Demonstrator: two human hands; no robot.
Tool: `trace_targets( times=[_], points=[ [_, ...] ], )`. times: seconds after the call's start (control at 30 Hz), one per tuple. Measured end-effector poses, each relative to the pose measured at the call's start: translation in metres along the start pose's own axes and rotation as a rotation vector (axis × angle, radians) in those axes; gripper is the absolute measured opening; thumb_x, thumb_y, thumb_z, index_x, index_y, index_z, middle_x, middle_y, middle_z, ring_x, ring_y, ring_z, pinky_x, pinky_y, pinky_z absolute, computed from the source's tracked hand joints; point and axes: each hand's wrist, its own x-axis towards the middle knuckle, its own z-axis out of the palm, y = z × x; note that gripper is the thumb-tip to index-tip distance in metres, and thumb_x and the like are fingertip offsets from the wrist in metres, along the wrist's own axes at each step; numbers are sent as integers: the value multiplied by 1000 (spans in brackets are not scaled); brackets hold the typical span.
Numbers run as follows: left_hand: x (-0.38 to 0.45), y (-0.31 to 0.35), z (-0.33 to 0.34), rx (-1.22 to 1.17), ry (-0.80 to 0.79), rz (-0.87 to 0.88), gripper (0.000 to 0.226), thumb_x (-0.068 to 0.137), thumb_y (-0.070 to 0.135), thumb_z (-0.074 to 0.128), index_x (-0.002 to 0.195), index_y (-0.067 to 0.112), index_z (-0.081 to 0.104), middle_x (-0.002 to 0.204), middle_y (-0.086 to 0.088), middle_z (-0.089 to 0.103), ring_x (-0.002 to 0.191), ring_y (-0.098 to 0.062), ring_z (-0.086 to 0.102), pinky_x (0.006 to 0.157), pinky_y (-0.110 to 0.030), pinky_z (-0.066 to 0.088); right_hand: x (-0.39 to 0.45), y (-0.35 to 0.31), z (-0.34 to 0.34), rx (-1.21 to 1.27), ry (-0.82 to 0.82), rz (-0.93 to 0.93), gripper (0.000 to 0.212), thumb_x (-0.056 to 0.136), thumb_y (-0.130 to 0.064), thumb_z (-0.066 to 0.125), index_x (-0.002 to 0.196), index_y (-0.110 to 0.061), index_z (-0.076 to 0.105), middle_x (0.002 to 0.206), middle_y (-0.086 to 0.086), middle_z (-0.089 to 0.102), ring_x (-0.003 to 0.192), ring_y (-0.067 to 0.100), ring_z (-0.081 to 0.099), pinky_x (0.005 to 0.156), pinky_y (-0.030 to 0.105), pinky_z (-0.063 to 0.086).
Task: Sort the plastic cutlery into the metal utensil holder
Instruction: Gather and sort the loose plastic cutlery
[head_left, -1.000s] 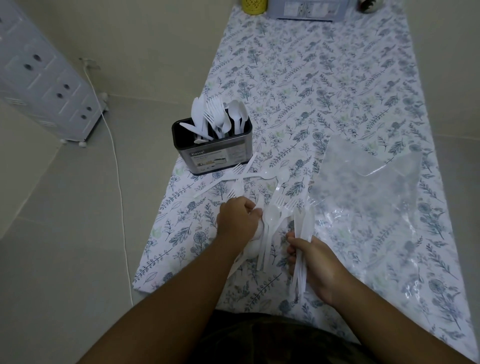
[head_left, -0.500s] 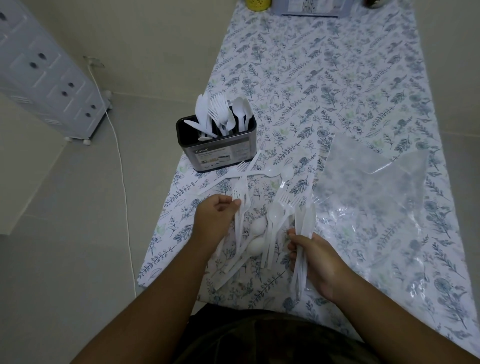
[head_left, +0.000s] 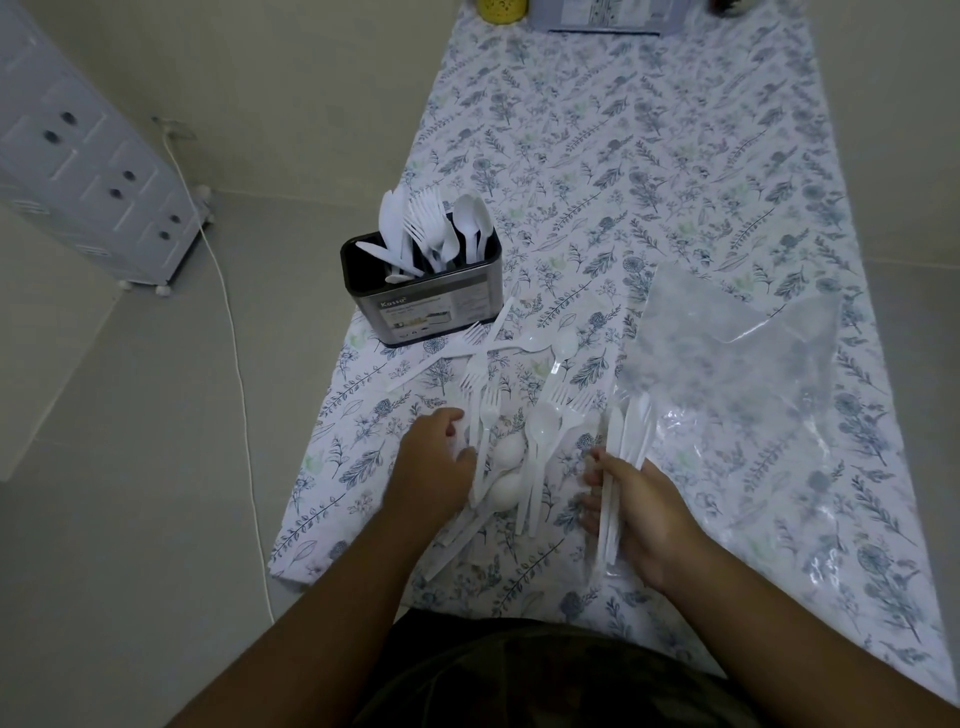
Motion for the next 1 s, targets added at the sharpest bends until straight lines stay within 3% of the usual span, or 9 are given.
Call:
trace_targets(
  times=[0.07, 0.17, 0.27, 0.33, 0.43, 0.63, 0.73, 0.87, 1.0],
  points=[
    [-1, 8, 6, 71, 26, 51, 49, 86, 18, 66, 134, 17, 54, 120, -3, 56, 115, -21, 51, 97, -32, 44, 2, 2, -3, -46, 25, -8, 22, 100, -17, 58, 118, -9, 66, 83, 9, 62, 53, 18, 55, 52, 31, 47],
    [-6, 25, 13, 211, 69, 209, 55, 87, 25, 62, 140, 18, 50, 136, -5, 51, 130, -24, 41, 109, -42, 38, 2, 4, -8, -72, 18, -39, 28, 101, -19, 58, 121, 0, 60, 65, 7, 46, 51, 18, 44, 48, 30, 38],
    [-18, 42, 31, 371, -140, 392, 63, 93, 37, 55, 151, 24, 34, 157, -2, 33, 146, -21, 23, 120, -44, 22, 4, 6, -13, -106, 65, -55, 26, 102, -19, 53, 117, 2, 57, 60, 7, 47, 51, 19, 44, 48, 31, 38],
    [-24, 46, 45, 424, -225, 398, 68, 94, 40, 55, 155, 22, 28, 159, -2, 28, 147, -22, 21, 119, -41, 20, 6, 6, -14, -105, 88, -52, 28, 102, -20, 52, 120, 1, 58, 61, 6, 49, 50, 18, 47, 48, 31, 40],
    [-26, 43, 54, 307, -192, 382, 62, 93, 23, 62, 150, 19, 37, 146, -2, 40, 135, -18, 31, 113, -34, 33, 7, 7, -15, -100, 88, -51, 29, 102, -21, 53, 122, -1, 58, 67, 7, 51, 53, 17, 49, 48, 32, 41],
    [-17, 34, 30, -83, 15, 224, 42, 87, -4, 61, 125, 15, 61, 113, 0, 61, 95, -4, 59, 83, -17, 54, 9, 8, -16, -128, 94, -45, 27, 101, -23, 54, 119, -4, 59, 73, 9, 51, 57, 19, 48, 49, 32, 41],
    [-12, 29, 16, -229, 122, 83, 36, 85, -7, 61, 116, 12, 65, 102, -1, 66, 87, -3, 62, 71, -9, 52, 7, 6, -13, -142, 85, -50, 19, 100, -19, 52, 111, -5, 58, 62, 5, 48, 52, 19, 42, 49, 31, 38],
    [-9, 18, -1, -245, 203, 23, 31, 87, -3, 63, 114, 13, 66, 100, 0, 66, 87, -4, 61, 73, -5, 48, 2, 3, -5, -112, 73, -49, 14, 96, -6, 52, 107, -8, 62, 70, 9, 57, 54, 18, 44, 50, 31, 37],
    [-12, 9, -7, -52, 216, 94, 26, 86, 6, 63, 111, 15, 66, 103, 6, 58, 97, -10, 56, 87, -22, 47, -3, 1, 6, -69, 24, 31, 14, 98, -10, 57, 109, -6, 66, 64, 8, 57, 52, 18, 50, 51, 31, 41]
  ],
)
